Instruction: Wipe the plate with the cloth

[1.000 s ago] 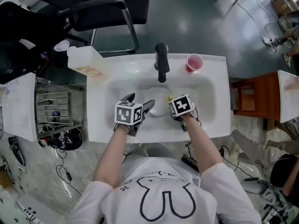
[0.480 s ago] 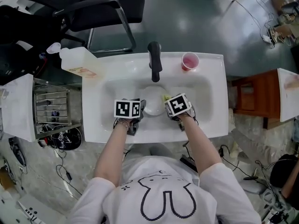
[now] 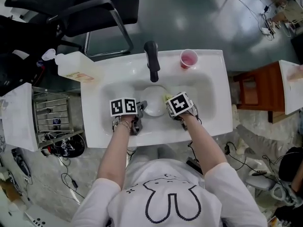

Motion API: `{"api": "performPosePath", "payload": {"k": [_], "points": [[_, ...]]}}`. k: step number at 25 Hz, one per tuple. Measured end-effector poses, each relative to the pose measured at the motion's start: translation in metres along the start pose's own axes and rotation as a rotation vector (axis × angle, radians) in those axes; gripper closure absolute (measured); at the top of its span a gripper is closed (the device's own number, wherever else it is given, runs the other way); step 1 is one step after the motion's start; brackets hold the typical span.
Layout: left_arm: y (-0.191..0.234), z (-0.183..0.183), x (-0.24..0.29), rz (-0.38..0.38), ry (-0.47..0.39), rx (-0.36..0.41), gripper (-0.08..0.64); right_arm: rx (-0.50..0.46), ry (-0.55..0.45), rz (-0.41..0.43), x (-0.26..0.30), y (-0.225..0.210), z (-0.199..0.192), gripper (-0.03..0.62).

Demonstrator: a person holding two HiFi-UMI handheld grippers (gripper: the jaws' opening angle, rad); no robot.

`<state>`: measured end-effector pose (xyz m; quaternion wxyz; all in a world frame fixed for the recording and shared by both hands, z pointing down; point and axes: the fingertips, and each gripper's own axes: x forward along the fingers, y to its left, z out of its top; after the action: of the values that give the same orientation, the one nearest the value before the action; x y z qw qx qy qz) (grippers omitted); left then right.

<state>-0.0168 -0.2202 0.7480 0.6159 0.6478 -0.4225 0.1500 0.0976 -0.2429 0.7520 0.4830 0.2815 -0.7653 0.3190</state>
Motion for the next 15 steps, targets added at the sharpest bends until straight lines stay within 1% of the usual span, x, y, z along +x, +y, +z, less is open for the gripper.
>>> {"api": "performPosePath", "payload": {"k": [3, 5, 8, 10, 15], "points": [[-0.01, 0.004, -0.006, -0.075, -0.037, -0.053, 0.535, 0.012, -0.005, -0.006, -0.002, -0.001, 0.0, 0.54], [-0.016, 0.005, -0.009, -0.1, -0.046, -0.054, 0.541, 0.048, -0.011, -0.009, -0.004, -0.003, -0.001, 0.54], [-0.021, 0.003, -0.015, -0.104, -0.038, -0.015, 0.543, 0.104, -0.025, -0.021, -0.011, -0.004, -0.001, 0.541], [-0.025, 0.003, -0.022, -0.121, -0.031, 0.011, 0.543, 0.125, -0.046, -0.034, -0.02, -0.003, 0.001, 0.541], [-0.042, 0.002, -0.042, -0.174, -0.002, 0.092, 0.543, 0.17, -0.138, -0.059, -0.055, 0.006, 0.006, 0.54]]}}
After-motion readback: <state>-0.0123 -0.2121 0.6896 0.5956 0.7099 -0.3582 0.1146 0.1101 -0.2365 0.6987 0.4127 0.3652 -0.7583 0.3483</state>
